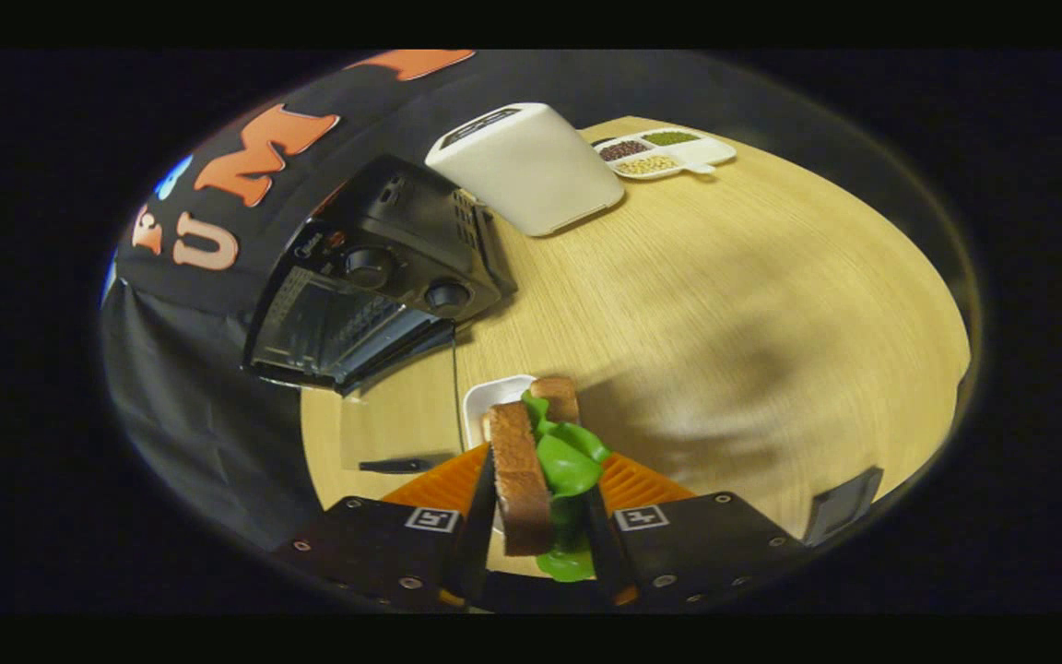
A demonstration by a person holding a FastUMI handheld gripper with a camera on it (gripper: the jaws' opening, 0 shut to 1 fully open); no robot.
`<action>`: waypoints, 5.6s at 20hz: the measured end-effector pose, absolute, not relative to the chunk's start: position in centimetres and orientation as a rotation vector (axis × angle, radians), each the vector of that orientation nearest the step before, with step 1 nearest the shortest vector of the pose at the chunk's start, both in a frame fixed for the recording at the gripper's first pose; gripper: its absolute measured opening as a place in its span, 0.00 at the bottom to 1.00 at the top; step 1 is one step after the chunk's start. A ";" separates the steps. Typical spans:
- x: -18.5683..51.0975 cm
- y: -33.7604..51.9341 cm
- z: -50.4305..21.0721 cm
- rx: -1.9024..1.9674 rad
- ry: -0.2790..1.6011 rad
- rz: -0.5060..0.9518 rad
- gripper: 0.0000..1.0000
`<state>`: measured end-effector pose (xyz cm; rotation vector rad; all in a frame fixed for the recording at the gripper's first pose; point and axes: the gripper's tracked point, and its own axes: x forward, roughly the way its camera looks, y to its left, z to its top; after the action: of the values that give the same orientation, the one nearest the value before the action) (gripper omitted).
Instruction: Open the toaster oven, put the food inside, and close the toaster oven door.
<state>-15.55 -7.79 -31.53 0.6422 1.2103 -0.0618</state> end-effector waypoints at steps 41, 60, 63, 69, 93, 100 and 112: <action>6.2 12.2 -30.2 1.056 0.627 -0.083 0.35; 4.9 12.2 -30.8 0.771 0.632 -0.136 0.77; 2.7 11.6 -31.2 0.686 0.725 -0.102 0.82; -0.4 9.5 -31.6 0.623 0.843 -0.073 0.86; -8.0 7.5 -27.4 0.127 0.916 0.119 0.98; -16.5 8.9 -30.7 0.096 1.088 0.185 0.98; -18.1 10.1 -37.9 -0.025 1.195 0.125 0.96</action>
<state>-18.09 10.14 -37.86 -0.0248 1.1951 0.1250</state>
